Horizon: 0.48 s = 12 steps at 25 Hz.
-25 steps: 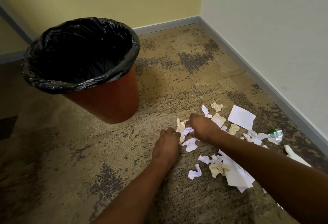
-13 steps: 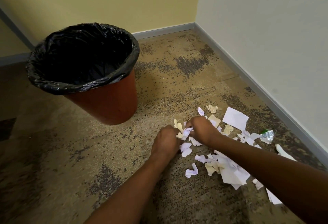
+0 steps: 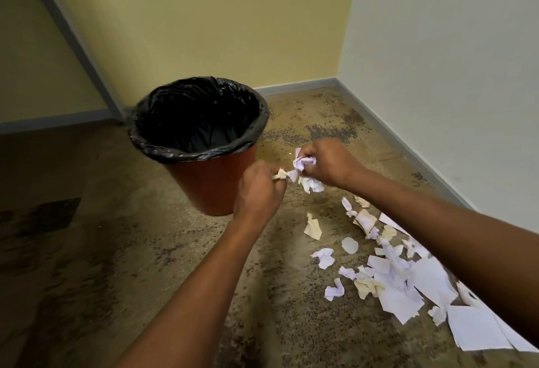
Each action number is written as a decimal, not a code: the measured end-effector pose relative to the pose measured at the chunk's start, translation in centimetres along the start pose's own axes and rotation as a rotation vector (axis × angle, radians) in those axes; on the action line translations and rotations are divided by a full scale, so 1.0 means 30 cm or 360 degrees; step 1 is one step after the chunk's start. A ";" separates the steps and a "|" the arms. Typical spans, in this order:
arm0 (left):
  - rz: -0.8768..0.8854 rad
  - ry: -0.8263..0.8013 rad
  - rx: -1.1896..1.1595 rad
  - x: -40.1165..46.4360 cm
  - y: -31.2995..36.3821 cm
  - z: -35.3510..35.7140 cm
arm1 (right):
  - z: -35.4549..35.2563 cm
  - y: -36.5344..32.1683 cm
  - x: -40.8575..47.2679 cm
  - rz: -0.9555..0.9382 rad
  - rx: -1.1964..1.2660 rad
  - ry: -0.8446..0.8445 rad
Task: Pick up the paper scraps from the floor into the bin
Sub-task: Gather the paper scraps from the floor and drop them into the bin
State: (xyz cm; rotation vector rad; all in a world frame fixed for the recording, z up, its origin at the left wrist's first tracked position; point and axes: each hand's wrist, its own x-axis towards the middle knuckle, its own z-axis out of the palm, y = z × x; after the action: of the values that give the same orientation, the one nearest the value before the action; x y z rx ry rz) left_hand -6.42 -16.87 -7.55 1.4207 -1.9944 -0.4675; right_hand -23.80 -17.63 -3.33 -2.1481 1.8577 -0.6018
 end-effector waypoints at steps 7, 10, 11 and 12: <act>0.0027 0.0387 0.0039 0.070 0.003 -0.314 | -0.076 -0.296 0.159 -0.0124 0.0150 0.0271; -0.0064 0.0430 0.0119 0.142 -0.025 -0.388 | -0.032 -0.376 0.235 -0.0060 0.0300 0.0499; -0.0112 0.0441 0.0141 0.160 -0.039 -0.405 | -0.008 -0.398 0.250 -0.0020 0.0368 0.0572; -0.0157 0.0447 0.0169 0.170 -0.049 -0.420 | 0.022 -0.417 0.264 0.0008 0.0447 0.0623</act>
State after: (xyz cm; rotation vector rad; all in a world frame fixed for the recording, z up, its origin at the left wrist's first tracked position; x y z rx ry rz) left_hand 2.04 -21.21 2.27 1.5615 -1.7518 -0.1929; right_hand -11.58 -23.40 2.72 -1.9432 1.8185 -1.2761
